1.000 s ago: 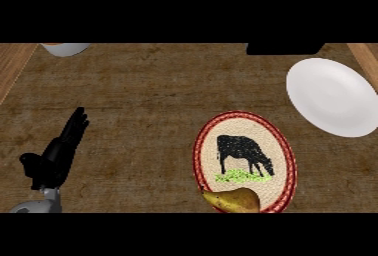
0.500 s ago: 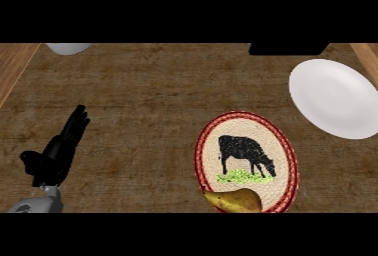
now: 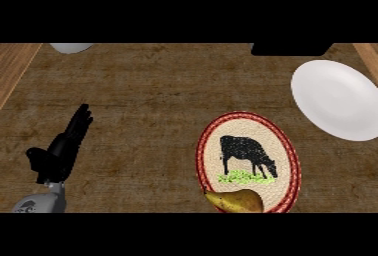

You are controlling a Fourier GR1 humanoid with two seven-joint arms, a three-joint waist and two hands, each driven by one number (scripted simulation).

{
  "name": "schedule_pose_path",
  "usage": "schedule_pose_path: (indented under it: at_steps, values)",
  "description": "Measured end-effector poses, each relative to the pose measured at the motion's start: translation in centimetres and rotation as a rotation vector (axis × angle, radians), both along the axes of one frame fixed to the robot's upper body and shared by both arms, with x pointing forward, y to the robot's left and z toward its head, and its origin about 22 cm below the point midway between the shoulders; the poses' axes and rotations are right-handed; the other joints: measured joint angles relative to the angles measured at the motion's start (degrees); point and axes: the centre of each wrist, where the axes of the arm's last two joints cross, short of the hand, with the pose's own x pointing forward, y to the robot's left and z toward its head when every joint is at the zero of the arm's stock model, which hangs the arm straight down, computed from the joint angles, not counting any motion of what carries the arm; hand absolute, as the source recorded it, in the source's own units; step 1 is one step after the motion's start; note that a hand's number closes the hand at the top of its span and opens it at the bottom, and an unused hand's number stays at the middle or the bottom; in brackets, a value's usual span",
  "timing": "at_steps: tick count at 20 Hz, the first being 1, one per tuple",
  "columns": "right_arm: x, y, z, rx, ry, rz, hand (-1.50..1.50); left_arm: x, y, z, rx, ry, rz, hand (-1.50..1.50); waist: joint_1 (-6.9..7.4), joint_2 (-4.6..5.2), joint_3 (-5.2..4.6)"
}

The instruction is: Pick the bell pepper from the placemat and place it in the plate

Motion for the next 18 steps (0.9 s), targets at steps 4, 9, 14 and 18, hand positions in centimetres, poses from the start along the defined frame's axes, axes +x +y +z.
schedule_pose_path:
  at_steps: [4, 9, 14, 18]
  values:
    - [3.6, 1.6, -1.6, 0.026, 0.007, 0.029, 1.5, -0.3, -0.4, 0.3, -0.002, -0.004, -0.01, 0.0, 0.27, 0.01, 0.01]
    - [8.0, 3.7, -3.1, 0.049, 0.024, 0.049, 1.5, 0.0, -0.7, 0.3, 0.004, -0.006, -0.013, 0.0, 0.5, 0.12, 0.04]
    - [11.0, 5.2, -4.8, 0.116, -0.004, 0.02, 1.5, -0.2, -0.3, 0.0, 0.001, -0.004, -0.012, 0.0, 0.78, 0.2, 0.07]
    - [12.7, 6.1, -5.9, 0.205, -0.039, -0.054, -1.5, 0.0, -0.4, 0.3, 0.0, -0.004, -0.023, 0.0, 0.99, 0.32, 0.09]
